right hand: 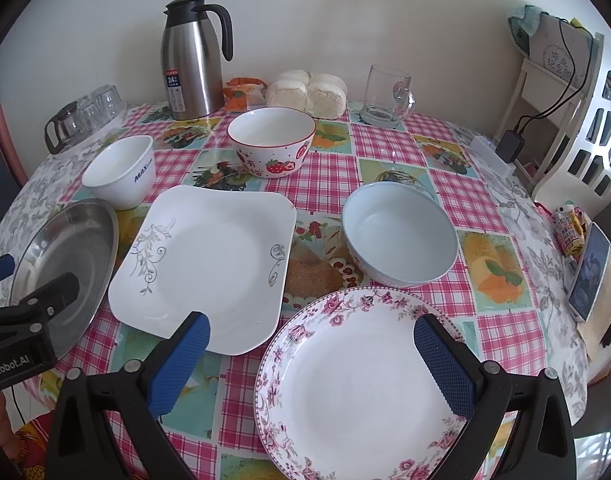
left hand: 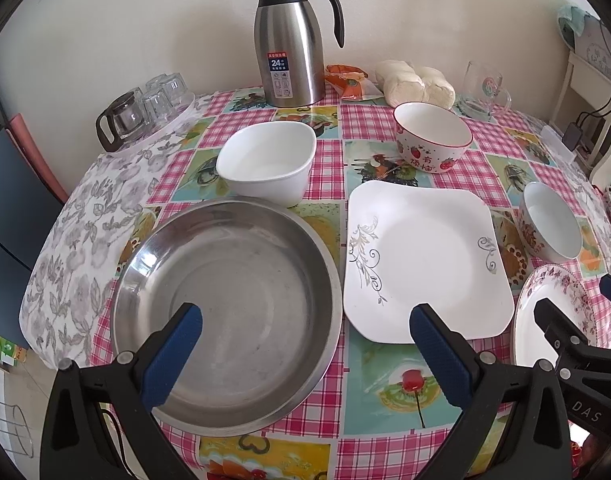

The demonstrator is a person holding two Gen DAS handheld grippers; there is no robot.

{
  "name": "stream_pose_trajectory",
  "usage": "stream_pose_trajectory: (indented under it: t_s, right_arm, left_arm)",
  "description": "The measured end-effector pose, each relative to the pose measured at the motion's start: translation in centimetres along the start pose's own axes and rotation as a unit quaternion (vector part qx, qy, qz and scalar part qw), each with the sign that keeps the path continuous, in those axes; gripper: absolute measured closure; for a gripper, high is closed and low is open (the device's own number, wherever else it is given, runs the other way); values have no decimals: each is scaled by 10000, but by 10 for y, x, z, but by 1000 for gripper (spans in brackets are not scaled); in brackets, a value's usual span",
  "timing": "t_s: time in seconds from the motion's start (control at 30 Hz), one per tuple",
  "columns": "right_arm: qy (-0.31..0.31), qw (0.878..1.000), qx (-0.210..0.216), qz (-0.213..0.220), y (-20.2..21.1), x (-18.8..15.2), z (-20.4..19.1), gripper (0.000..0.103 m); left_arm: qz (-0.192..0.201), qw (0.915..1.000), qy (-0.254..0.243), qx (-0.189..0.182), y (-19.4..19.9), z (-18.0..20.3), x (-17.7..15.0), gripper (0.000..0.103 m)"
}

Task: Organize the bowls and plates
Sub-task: 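Grasp the rim of the steel basin with the left gripper and lift it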

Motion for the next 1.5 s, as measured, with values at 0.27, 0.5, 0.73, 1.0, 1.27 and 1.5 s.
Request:
stream_pose_trajectory:
  t_s: [0.27, 0.5, 0.73, 1.0, 1.27, 1.5]
  right_arm:
    - [139, 9999, 47, -27, -2, 2, -19, 0]
    - [381, 9985, 382, -9, -3, 4, -57, 0]
    - [740, 9948, 679, 148, 1, 6, -100, 0]
    - [914, 9855, 1420, 169, -1, 4, -147, 0]
    - [866, 9743, 2062, -246, -19, -7, -175, 16]
    - [743, 9689, 2233, -767, -40, -18, -183, 39]
  left_arm:
    - [40, 9996, 264, -74, 3, -11, 4, 0]
    - [64, 9905, 1335, -337, 2, -60, 2, 0]
    - [209, 9761, 2144, -298, -4, -121, -6, 0]
    - [536, 9530, 2961, -356, -16, -185, -22, 0]
    - [130, 9471, 3108, -785, -45, -198, -37, 0]
    - [-59, 9430, 3236, -770, -63, -207, -50, 0]
Point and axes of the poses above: each gripper's, at about its wrist camera, not at the fingertips, and y roughly against the way its jaws point, z to its right, x to its top, the point moved 7 cm from there along -y, roughly the way its jaws point, and after that the axes turned 4 degrees about x, right-handed, at the moved point
